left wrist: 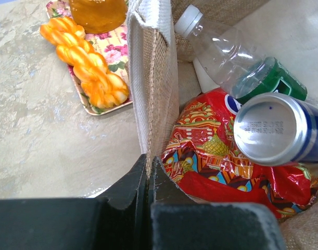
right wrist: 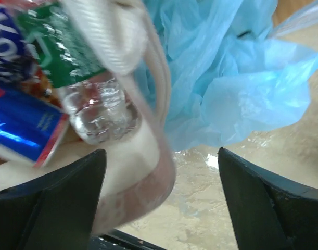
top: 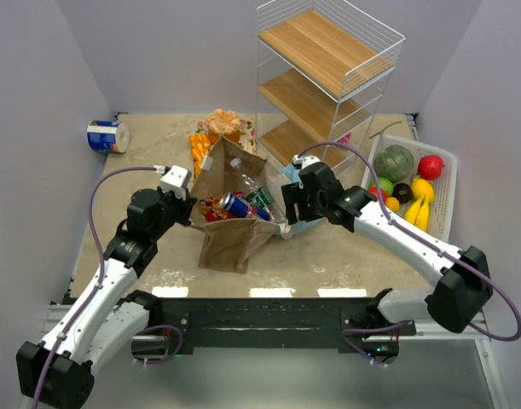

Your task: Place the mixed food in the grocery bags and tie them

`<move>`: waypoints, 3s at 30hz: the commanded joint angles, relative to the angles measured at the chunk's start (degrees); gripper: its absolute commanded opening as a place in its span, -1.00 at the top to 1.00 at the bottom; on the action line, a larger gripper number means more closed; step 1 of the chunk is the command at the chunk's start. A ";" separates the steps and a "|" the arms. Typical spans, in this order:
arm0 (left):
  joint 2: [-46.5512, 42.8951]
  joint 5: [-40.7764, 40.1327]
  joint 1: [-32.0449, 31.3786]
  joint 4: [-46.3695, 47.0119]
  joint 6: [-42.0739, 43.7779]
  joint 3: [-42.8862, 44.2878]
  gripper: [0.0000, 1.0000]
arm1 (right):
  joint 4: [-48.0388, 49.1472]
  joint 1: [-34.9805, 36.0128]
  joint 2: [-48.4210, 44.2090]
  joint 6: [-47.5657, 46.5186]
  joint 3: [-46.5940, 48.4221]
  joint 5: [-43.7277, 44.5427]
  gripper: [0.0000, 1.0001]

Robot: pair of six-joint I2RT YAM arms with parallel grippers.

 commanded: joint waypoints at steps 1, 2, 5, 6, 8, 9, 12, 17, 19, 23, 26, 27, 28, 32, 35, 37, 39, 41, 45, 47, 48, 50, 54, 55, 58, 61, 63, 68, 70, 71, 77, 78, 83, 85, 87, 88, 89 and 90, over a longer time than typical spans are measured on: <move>-1.16 -1.76 0.02 5.46 1.09 0.50 1.00 | 6.16 0.31 1.31 0.36 -0.15 -1.34 -0.17; -1.42 -3.16 0.02 5.20 0.57 0.59 1.00 | 5.72 0.40 0.61 0.10 0.82 -2.56 0.09; -2.47 -6.75 0.02 1.18 -2.49 5.14 1.00 | 1.35 2.50 -1.41 -0.25 8.19 -0.13 0.97; -2.83 -7.91 0.02 -0.41 -3.82 7.07 1.00 | -0.68 6.08 -2.02 -0.78 14.30 4.67 1.00; -4.05 -9.41 0.02 -4.18 -6.45 13.46 1.00 | -6.11 9.17 -1.85 -1.75 20.66 6.74 1.00; -4.32 -9.59 0.02 -5.16 -6.90 15.42 1.00 | -6.76 10.67 -1.94 -1.75 24.52 5.52 1.00; -4.67 -11.69 0.02 -9.47 -7.70 21.92 1.00 | -4.92 12.35 -3.17 0.18 24.83 3.15 1.00; -3.01 -19.41 0.02 -16.76 -7.00 24.84 1.00 | 1.57 14.28 -2.30 5.01 18.50 -2.13 1.00; -2.74 -25.28 0.02 -19.14 -6.99 25.90 1.00 | 2.46 17.88 -0.20 5.37 18.67 -1.88 1.00; -3.97 -36.02 0.02 -20.12 -6.03 27.83 1.00 | 5.00 23.94 4.89 5.11 22.79 -0.20 1.00; -4.24 -41.22 0.02 -17.40 -2.79 26.69 1.00 | 8.25 26.76 9.37 4.93 25.43 -1.16 1.00; -3.80 -42.36 0.02 -17.48 -2.17 26.69 1.00 | 9.31 27.55 10.35 4.93 26.05 -1.69 1.00; -2.66 -44.89 0.02 -17.91 -1.12 26.78 1.00 | 10.37 27.91 11.49 5.02 26.31 -1.96 1.00; -0.81 -48.08 1.25 -14.50 1.53 23.71 1.00 | 16.16 28.17 16.33 5.72 27.90 -3.81 1.00; 1.38 -44.76 8.35 -11.95 2.15 23.09 1.00 | 18.80 28.17 20.20 4.41 30.35 -3.98 1.00; 3.92 -40.72 15.73 -9.85 2.49 22.47 1.00 | 19.34 28.17 23.52 3.18 33.25 -4.33 1.00; 6.21 -38.95 20.82 -8.87 2.67 22.65 1.00 | 20.22 28.17 25.56 2.30 35.88 -5.03 1.00; 9.47 -36.23 23.22 -7.99 2.58 23.26 1.00 | 21.27 28.17 28.46 1.94 37.30 -6.27 1.00; 13.25 -34.56 27.96 -7.29 2.58 24.84 1.00 | 21.98 28.17 32.94 1.85 42.12 -6.79 1.00; 14.13 -33.41 28.85 -6.93 3.20 25.20 1.00 | 20.84 28.08 35.58 1.07 44.59 -7.41 1.00; 14.40 -33.49 29.63 -6.93 3.29 25.37 1.00 | 20.31 28.17 36.20 0.98 46.86 -8.02 0.99; 15.01 -32.36 30.17 -7.54 3.38 26.33 1.00 | 18.56 28.08 37.34 0.27 48.81 -8.90 0.76; 14.75 -28.67 30.08 -10.44 4.52 29.06 -0.39 | 15.75 27.91 35.59 -2.18 50.66 -10.39 -0.54; 14.05 -28.40 30.17 -11.06 4.26 29.59 -0.95 | 13.39 27.82 35.07 -3.23 50.66 -10.48 -0.84; 12.65 -27.87 29.65 -12.29 4.26 32.57 -1.00 | 8.99 26.68 30.42 -3.68 48.83 -9.52 -0.97; 11.50 -28.22 25.44 -13.26 5.91 37.05 -1.00 | 6.61 24.23 21.99 -2.37 42.94 -6.98 -0.97; 11.41 -29.62 18.44 -13.87 7.32 40.73 -1.00 | 5.90 22.04 16.55 -2.19 36.99 -6.80 -0.97; 13.78 -29.79 3.39 -17.21 8.12 46.37 -0.95 | -1.04 9.77 2.38 -1.14 26.25 -3.20 -0.59; 16.93 -38.01 -6.88 -17.65 7.68 47.34 -0.93 | -1.93 3.94 -0.26 -0.96 20.36 -5.46 -0.47; 18.51 -41.20 -10.92 -17.65 7.77 47.61 -0.93 | -1.84 -0.35 -0.88 -0.96 16.86 -7.13 -0.45; 31.44 -39.68 -33.19 -13.80 5.84 50.60 -0.99 | 1.93 -6.36 -2.73 0.71 6.92 -6.88 -0.40; 32.32 -35.82 -33.29 -10.31 5.23 49.81 -1.00 | 2.72 -7.06 -2.82 1.15 5.50 -6.88 -0.38; 33.82 -13.04 -33.11 -1.31 5.31 43.40 -1.00 | 7.12 -10.50 -3.09 3.17 -1.36 -8.99 -0.30; 36.54 -10.04 -33.11 -1.66 6.18 42.60 -1.00 | 7.91 -10.59 -2.91 3.09 -2.16 -8.64 -0.29; 39.69 -7.32 -32.41 -3.05 6.54 42.69 -1.00 | 8.53 -10.59 -2.82 3.26 -3.04 -8.64 -0.28; 40.67 -6.35 -32.15 -3.50 6.45 42.69 -1.00 | 8.88 -10.50 -2.82 3.43 -3.13 -8.47 -0.28; 41.55 -5.64 -31.19 -3.59 6.28 42.51 -1.00 | 9.14 -10.59 -2.91 3.52 -3.65 -8.38 -0.27; 43.21 -5.29 -30.83 -3.77 6.19 42.34 -1.00 | 9.41 -10.50 -3.08 3.61 -4.00 -8.20 -0.27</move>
